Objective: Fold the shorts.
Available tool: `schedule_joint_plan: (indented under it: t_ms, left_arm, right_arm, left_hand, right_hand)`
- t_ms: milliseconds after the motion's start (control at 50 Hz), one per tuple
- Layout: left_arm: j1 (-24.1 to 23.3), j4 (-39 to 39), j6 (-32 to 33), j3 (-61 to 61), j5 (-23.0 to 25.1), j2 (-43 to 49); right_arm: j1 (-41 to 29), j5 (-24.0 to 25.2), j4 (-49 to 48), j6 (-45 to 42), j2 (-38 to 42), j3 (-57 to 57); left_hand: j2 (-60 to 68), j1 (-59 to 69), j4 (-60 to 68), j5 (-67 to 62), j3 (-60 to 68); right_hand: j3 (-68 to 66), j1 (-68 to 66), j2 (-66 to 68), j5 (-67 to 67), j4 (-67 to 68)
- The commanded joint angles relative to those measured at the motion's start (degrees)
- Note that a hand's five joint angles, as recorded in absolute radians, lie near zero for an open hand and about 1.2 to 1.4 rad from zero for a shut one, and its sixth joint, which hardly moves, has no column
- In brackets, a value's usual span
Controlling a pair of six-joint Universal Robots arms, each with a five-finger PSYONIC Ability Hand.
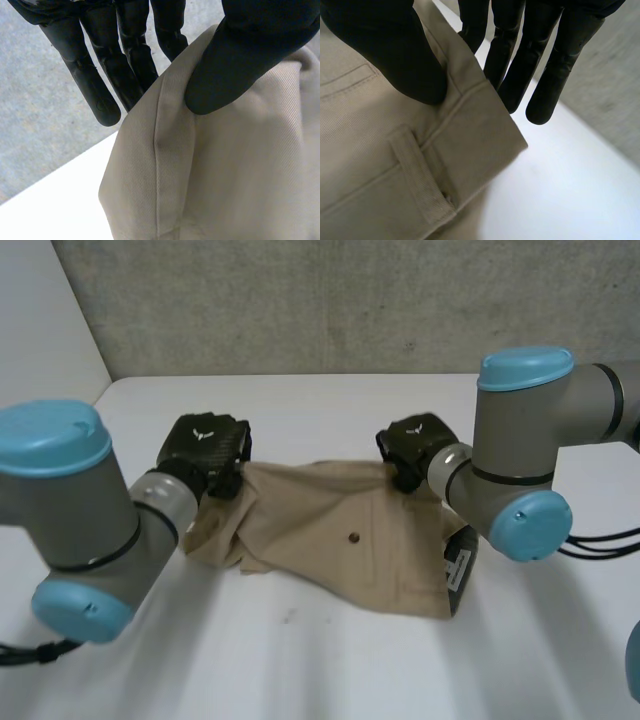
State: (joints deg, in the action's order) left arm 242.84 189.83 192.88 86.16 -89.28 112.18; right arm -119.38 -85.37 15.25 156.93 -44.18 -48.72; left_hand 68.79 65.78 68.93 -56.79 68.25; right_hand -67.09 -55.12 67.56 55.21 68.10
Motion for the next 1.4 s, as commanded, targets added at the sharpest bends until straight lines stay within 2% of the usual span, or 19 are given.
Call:
schedule_joint_plan:
  t_ms: [20,60,120,140,160,220,240,320,520,620,740,820,840,920,1060,1140,1300,1400]
  left_arm:
    - [0.44,1.68,5.13,-13.89,0.16,6.82]
    - [0.44,3.87,7.06,-17.85,0.33,7.09]
    - [0.27,11.77,11.19,-25.41,0.33,6.57]
    - [0.09,14.32,11.9,-26.82,0.42,6.3]
    - [-0.61,20.26,13.29,-29.09,0.51,5.34]
    - [-0.79,29.17,13.66,-30.35,0.51,2.7]
    - [-0.96,34.33,13.57,-30.17,0.94,0.35]
    - [-1.05,39.92,13.48,-26.4,2.09,-4.15]
    - [-1.31,37.72,13.49,-5.67,2.71,-9.26]
    - [-2.8,35.44,13.31,9.86,2.79,-8.91]
    - [-5.88,32.72,13.31,20.88,2.71,-6.98]
    - [-7.73,28.24,13.31,23.79,2.53,-3.81]
    - [-8.34,26.05,13.22,24.23,2.44,-3.72]
    - [-8.35,19.99,13.05,24.06,2.36,-6.08]
    - [-6.24,11.97,10.5,24.14,2.18,-7.76]
    - [-4.05,8.72,4.62,24.41,2.09,-7.85]
    - [3.33,3.8,-20.31,24.5,2.7,-8.99]
    - [5.18,3.62,-29.57,24.41,2.8,-8.82]
  right_arm:
    - [-0.41,-4.54,-16.8,-11.81,-3.27,2.14]
    - [-0.41,-4.89,-25.56,-14.79,-6.51,2.14]
    - [-0.41,-4.81,-34.91,-17.26,-9.33,2.22]
    - [-0.41,-4.89,-41.2,-17.96,-11.43,2.22]
    - [-0.41,-4.98,-44.05,-18.14,-12.67,2.14]
    - [-0.41,-5.07,-52.39,-18.15,-16.62,1.52]
    - [-0.41,-5.07,-53.12,-18.06,-17.34,1.35]
    - [-0.41,-4.98,-52.08,-18.06,-19.54,-0.14]
    - [-0.41,-4.89,-45.33,-18.06,-25.69,-18.84]
    - [-0.24,-4.81,-38.91,-18.06,-25.69,-29.05]
    - [-0.06,-4.46,-30.12,-17.1,-22.63,-38.8]
    - [0.2,-4.37,-28.35,-12.02,-21.21,-41.54]
    - [0.2,-4.37,-28.35,-10.43,-21.21,-41.98]
    - [0.2,-4.28,-27.73,-3.84,-21.39,-43.12]
    - [1.34,-4.37,-27.56,4.69,-21.74,-45.23]
    - [3.36,-4.19,-27.56,7.51,-22.17,-46.29]
    - [6.53,-1.29,-27.47,12.79,-22.88,-48.05]
    - [6.8,0.2,-27.47,13.85,-22.88,-48.49]
  left_hand:
    - [11.21,14.22,11.07,-13.21,11.75]
    - [11.21,14.22,11.07,-13.21,11.75]
    - [11.21,14.22,11.07,-13.21,11.75]
    - [11.21,14.22,11.07,-13.21,11.75]
    - [11.21,14.22,11.07,-13.21,11.75]
    - [11.21,14.22,11.07,-13.21,11.75]
    - [11.21,14.22,11.07,-13.21,11.75]
    - [11.21,14.22,11.07,-13.21,11.75]
    - [11.21,14.22,11.07,-13.21,11.75]
    - [11.21,14.22,11.07,-13.21,11.75]
    - [11.21,14.22,11.07,-13.21,11.75]
    - [-6.21,-3.21,-6.35,4.22,-5.68]
    - [-14.92,-11.91,-15.06,12.92,-14.39]
    - [-31.43,-28.43,-31.57,29.43,-30.9]
    - [-38.55,-35.54,-38.69,36.55,-38.01]
    - [-41.08,-38.07,-41.22,39.08,-40.54]
    - [-42.93,-39.93,-43.07,40.94,-42.4]
    - [-42.42,-39.42,-42.57,40.43,-41.89]
  right_hand:
    - [-12.91,-24.88,12.44,14.79,11.9]
    - [-12.91,-24.88,12.44,14.79,11.9]
    - [-12.91,-24.88,12.44,14.79,11.9]
    - [-12.91,-24.88,12.44,14.79,11.9]
    - [-12.91,-24.88,12.44,14.79,11.9]
    - [-12.91,-24.88,12.44,14.79,11.9]
    - [-12.91,-24.88,12.44,14.79,11.9]
    - [-12.91,-24.88,12.44,14.79,11.9]
    - [-12.91,-24.88,12.44,14.79,11.9]
    - [-12.91,-24.88,12.44,14.79,11.9]
    - [-12.91,-24.88,12.44,14.79,11.9]
    - [-12.91,-24.88,12.44,14.79,11.9]
    - [-12.91,-24.88,12.44,14.79,11.9]
    - [-12.91,-24.88,12.44,14.79,11.9]
    - [-12.91,-24.88,12.44,14.79,11.9]
    - [-12.91,-24.88,12.44,14.79,11.9]
    - [-12.91,-24.88,12.44,14.79,11.9]
    - [-12.91,-24.88,12.44,14.79,11.9]
